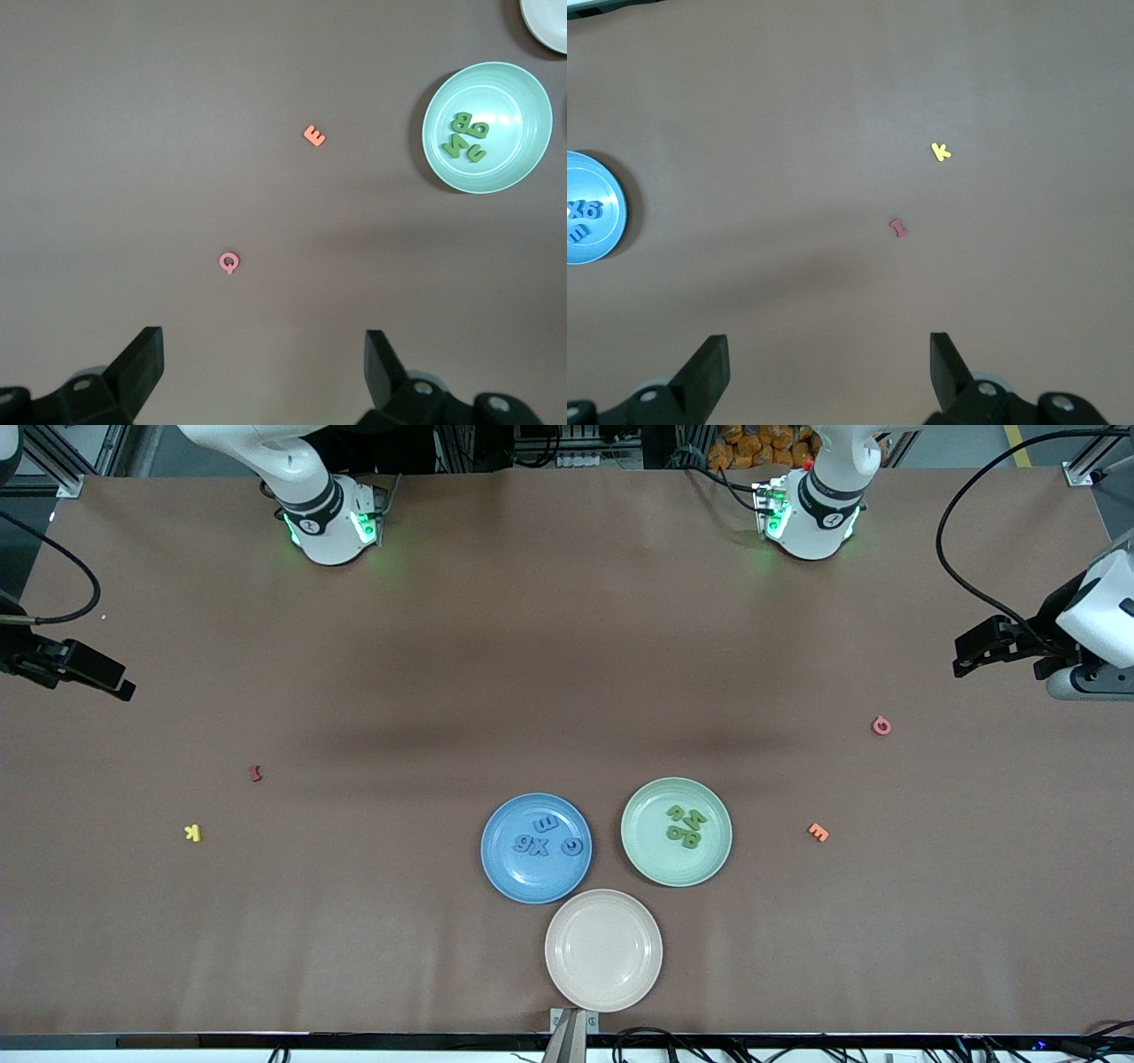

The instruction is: Sort letters by color into matching plates

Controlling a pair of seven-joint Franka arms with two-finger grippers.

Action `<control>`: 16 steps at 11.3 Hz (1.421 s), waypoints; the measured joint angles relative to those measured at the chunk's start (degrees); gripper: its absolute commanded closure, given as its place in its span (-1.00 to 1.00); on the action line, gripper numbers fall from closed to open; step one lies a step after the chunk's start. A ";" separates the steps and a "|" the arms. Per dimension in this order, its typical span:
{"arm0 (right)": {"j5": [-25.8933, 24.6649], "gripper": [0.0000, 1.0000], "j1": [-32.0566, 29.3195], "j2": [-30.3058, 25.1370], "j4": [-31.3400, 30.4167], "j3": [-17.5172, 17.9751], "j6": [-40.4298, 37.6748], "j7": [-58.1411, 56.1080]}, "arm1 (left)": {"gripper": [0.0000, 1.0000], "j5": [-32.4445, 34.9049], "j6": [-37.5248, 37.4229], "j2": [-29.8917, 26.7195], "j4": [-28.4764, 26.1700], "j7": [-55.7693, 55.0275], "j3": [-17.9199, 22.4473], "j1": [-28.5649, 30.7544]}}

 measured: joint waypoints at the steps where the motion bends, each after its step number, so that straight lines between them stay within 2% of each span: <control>1: -0.02 -1.00 0.00 0.00 -0.05 -0.03 0.00 0.00 | -1.00 0.00 0.10 0.04 0.00 0.00 -0.02 -0.01; 7: -0.09 -1.00 0.00 0.00 -0.10 -0.17 0.00 -0.03 | -1.00 -0.02 4.88 0.18 0.17 -0.06 0.04 0.16; 16: -0.15 -1.00 0.00 0.00 -0.12 -0.23 0.00 -0.03 | -1.00 -0.02 6.01 1.13 0.15 -0.07 0.03 0.14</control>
